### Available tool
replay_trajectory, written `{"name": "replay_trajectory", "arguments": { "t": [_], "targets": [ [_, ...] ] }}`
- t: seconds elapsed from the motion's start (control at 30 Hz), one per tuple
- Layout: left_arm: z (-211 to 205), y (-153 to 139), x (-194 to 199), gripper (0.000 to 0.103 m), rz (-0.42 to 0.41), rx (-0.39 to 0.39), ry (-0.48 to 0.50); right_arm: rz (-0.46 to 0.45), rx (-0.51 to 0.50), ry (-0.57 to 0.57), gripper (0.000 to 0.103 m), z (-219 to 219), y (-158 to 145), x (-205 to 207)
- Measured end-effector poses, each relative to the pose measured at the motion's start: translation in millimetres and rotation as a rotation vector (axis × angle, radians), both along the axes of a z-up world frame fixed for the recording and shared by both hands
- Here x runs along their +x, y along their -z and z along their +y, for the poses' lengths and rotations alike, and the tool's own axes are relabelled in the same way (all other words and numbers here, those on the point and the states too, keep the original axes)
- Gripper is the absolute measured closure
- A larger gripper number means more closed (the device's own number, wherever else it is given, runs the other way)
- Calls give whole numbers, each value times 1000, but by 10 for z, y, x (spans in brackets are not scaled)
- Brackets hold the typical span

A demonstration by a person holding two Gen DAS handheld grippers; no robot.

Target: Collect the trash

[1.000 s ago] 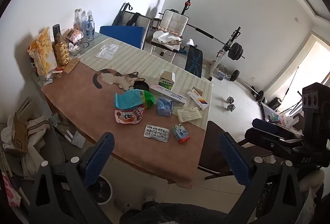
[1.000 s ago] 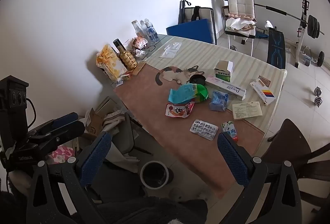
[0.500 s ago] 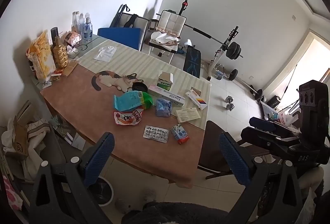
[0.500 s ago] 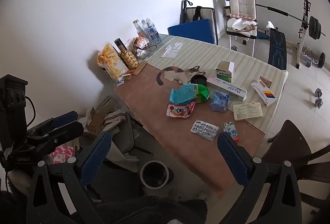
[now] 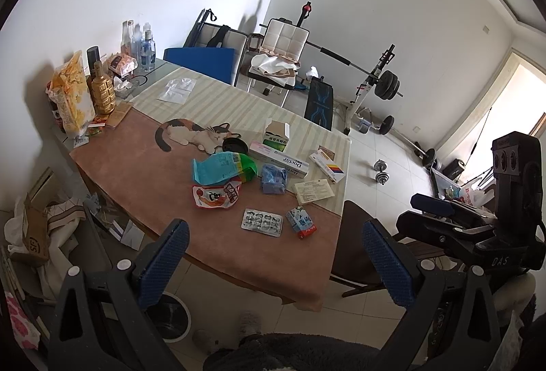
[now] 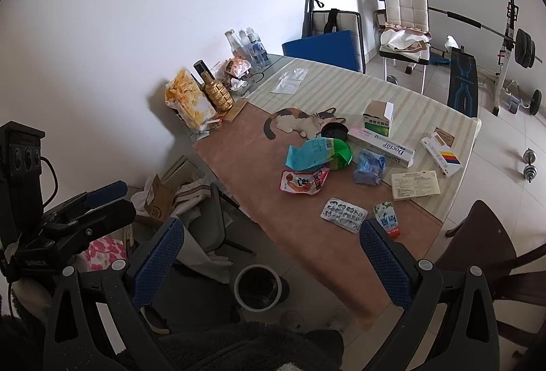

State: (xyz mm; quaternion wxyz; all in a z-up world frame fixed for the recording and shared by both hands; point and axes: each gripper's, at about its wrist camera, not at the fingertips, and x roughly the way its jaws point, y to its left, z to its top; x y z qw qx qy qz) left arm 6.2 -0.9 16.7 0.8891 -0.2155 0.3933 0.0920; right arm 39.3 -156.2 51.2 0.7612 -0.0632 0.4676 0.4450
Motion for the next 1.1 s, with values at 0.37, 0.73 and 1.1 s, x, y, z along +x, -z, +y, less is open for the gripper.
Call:
{"name": "replay_trajectory", "arguments": {
  "t": [0.37,0.73,1.1],
  "targets": [
    [73,-46,-76,0,-6,-16,24,7,-3,-6,0,24,41,-28],
    [34,-26,-77,0,-7,-11,26,8,-3,-7,0,12,31,-51],
    [26,-23,-51,0,-5,-12,27,9,-4,-7,0,15,27,-52]
  ]
}}
